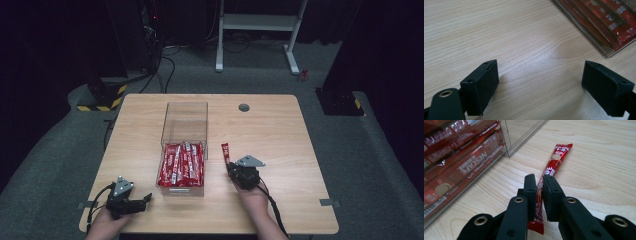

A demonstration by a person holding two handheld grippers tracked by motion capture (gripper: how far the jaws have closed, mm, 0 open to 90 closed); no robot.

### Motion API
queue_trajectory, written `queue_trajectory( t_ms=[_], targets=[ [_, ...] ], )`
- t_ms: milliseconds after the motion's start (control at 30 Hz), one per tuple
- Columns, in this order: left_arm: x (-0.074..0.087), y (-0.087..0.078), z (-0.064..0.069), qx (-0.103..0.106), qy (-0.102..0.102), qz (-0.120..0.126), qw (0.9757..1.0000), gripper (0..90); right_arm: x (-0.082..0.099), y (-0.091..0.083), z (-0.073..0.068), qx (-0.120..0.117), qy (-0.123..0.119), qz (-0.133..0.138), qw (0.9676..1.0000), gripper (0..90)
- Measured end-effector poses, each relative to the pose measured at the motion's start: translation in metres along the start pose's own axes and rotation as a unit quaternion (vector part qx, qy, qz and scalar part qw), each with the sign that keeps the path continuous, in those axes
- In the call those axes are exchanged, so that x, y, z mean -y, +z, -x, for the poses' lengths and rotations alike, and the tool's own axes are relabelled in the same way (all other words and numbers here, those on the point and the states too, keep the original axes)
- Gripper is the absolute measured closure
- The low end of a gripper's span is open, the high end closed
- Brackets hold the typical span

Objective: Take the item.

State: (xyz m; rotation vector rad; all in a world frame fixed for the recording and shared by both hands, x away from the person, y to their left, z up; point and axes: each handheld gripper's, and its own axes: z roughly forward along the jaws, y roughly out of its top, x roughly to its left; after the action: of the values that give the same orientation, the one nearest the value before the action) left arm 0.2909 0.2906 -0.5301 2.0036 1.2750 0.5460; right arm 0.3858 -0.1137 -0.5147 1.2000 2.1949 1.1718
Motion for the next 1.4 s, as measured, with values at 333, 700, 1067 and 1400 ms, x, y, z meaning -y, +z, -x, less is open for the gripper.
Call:
queue_trajectory(
  t_ms=[333, 700, 1067, 1400],
  targets=[
    [0.0, 0.0, 0.0, -0.001, 0.0, 0.0, 1.0, 14.4, -0.006, -0.009, -0.002, -0.006, -0.003, 0.015, 0.9999, 72.4],
    [0.0, 0.0, 0.0, 0.0, 0.0, 0.001, 1.0, 14.4, -0.014, -0.02, -0.008, -0.009, -0.02, 0.027, 0.9994, 51.3],
    [0.0, 0.0, -0.001, 0.002, -0.001, 0.0, 1.0, 14.4, -0.018, -0.028, -0.006, -0.007, -0.008, 0.031, 0.9995, 27.3],
    [0.0, 0.0, 0.0, 0.0, 0.002, -0.002, 1.0, 14.4, -0.016, -0.037, 0.008, -0.001, -0.008, 0.024, 0.9997, 25.3]
  ],
)
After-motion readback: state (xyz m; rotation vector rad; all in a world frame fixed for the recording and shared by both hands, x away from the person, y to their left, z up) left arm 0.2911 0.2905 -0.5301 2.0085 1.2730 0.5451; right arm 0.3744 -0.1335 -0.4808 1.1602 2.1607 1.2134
